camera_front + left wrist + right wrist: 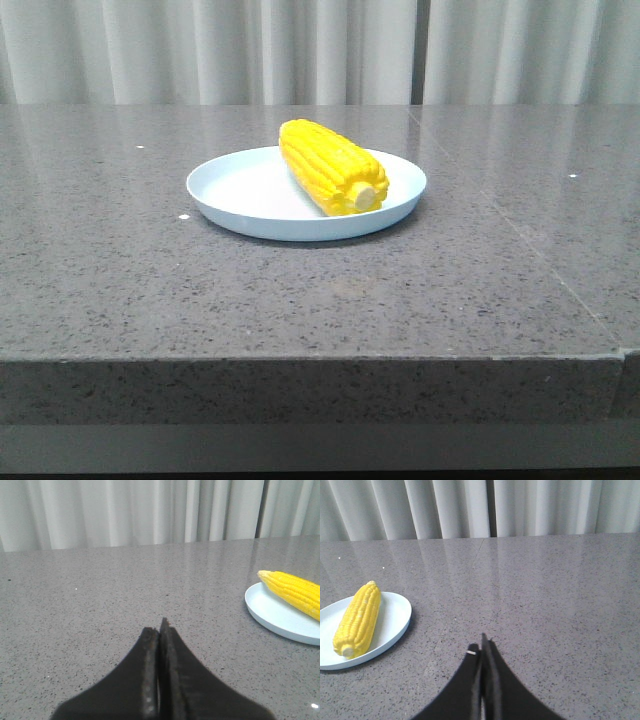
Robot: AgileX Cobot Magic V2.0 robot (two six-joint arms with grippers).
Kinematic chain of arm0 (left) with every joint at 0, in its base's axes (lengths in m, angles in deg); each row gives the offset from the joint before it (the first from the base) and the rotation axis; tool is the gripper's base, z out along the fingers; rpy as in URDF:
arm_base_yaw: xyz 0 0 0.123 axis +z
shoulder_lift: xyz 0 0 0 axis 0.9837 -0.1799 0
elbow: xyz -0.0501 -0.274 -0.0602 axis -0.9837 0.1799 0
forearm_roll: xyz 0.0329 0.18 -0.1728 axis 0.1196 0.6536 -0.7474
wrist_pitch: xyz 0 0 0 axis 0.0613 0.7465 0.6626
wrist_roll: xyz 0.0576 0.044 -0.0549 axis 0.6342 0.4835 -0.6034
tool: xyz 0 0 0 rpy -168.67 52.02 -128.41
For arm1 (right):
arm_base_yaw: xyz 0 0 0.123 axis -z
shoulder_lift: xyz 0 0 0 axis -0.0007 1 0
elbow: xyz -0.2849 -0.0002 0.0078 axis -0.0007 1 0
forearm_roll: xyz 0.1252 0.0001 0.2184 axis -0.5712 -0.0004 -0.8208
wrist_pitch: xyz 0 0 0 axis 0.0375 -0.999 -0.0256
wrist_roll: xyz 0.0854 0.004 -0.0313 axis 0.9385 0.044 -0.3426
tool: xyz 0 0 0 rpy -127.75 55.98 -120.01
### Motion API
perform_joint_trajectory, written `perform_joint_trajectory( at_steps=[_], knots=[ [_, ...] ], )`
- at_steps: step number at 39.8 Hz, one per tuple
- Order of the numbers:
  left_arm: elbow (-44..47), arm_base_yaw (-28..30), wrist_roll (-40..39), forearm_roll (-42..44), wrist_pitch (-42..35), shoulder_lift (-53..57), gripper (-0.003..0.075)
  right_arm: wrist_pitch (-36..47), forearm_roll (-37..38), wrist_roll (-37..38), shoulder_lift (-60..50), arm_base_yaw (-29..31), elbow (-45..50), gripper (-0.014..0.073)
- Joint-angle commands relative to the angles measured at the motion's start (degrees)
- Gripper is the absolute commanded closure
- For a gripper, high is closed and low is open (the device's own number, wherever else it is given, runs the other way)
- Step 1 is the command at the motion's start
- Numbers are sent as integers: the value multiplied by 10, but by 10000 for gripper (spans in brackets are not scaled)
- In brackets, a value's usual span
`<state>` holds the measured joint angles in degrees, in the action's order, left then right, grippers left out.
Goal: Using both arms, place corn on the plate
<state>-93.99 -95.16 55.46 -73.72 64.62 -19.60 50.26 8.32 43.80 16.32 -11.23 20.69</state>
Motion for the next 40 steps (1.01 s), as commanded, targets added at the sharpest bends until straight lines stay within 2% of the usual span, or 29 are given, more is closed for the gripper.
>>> perform_joint_trajectory(
  at_steps=[1, 31, 37, 40],
  knots=[
    [-15, 1, -7, 3, -45, 0, 741, 50, 12, -2, 7, 3, -13, 715],
    [-14, 1, -7, 3, -45, 0, 741, 50, 12, -2, 7, 3, -13, 715],
    [9, 11, -4, -1, -77, 9, 741, 50, 12, -2, 7, 3, -13, 715],
    [21, 31, 25, -33, -100, 9, 741, 50, 12, -2, 7, 3, -13, 715]
  ],
)
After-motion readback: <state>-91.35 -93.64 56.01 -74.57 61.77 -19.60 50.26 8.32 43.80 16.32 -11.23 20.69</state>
